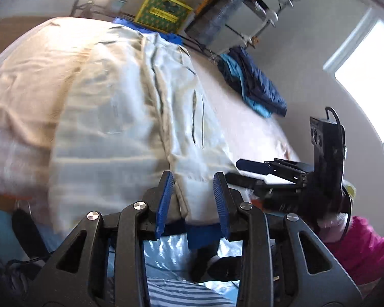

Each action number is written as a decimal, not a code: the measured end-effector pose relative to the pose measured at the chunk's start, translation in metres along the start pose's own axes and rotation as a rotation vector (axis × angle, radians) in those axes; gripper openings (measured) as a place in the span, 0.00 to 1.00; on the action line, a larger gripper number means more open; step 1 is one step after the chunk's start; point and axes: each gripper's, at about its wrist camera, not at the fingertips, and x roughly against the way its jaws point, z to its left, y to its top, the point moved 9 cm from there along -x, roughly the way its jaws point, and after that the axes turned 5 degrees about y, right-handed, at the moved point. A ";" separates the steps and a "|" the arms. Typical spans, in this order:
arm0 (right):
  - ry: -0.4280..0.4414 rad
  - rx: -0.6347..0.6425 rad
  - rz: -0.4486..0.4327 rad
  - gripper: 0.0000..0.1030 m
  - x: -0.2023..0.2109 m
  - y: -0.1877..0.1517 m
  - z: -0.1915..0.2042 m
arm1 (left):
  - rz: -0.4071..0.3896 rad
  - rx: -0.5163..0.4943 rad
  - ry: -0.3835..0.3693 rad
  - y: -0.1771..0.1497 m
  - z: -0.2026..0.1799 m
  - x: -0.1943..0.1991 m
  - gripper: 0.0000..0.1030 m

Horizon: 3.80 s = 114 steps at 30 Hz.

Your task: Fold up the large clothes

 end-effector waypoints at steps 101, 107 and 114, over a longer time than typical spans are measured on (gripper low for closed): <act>0.557 -0.833 -0.095 0.16 -0.077 0.183 -0.136 | 0.139 0.416 -0.011 0.226 0.148 -0.142 0.07; 0.605 -0.868 -0.099 0.28 -0.072 0.185 -0.144 | 0.142 0.395 0.009 0.230 0.149 -0.145 0.17; 0.564 -0.785 -0.253 0.50 -0.025 0.195 -0.170 | -0.012 0.333 -0.007 0.264 0.150 -0.098 0.38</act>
